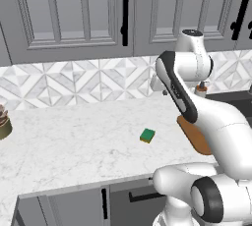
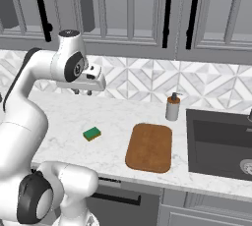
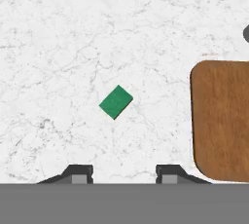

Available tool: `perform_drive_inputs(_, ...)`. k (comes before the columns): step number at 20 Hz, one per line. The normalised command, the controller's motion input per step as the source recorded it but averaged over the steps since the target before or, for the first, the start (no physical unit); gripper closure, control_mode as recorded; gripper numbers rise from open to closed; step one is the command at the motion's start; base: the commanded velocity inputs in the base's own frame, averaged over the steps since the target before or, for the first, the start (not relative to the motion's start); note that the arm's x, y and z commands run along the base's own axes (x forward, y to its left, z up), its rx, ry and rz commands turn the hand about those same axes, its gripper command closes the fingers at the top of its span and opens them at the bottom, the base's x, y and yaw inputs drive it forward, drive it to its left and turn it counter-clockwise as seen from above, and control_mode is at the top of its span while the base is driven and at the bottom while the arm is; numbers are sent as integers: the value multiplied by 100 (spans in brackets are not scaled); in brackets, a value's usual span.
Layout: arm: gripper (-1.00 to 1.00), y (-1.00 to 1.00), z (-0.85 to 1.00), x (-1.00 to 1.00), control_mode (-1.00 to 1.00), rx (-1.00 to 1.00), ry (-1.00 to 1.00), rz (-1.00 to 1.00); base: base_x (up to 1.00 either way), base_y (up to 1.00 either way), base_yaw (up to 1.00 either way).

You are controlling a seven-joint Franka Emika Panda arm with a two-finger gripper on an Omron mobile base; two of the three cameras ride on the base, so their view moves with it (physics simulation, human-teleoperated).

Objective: Pick up the sponge from the counter and clean the cutting board by briefly scrubbing or pressing down on the cutting board. Once finished, release the sponge.

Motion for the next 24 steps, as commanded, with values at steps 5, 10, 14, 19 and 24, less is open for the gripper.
perform_drive_inputs(5,-100,8,-7,-44,-100,-2,-7,0,0,0,0)
perform_drive_inputs(10,-100,0,-2,-43,-100,0,0,0,0,0,0)
perform_drive_inputs(14,-100,0,-1,-2,-100,0,5,0,0,0,0)
perform_drive_inputs(19,-100,0,0,-2,-100,0,0,0,0,0,0)
perform_drive_inputs(24,-100,0,0,0,-100,0,0,0,0,0,0)
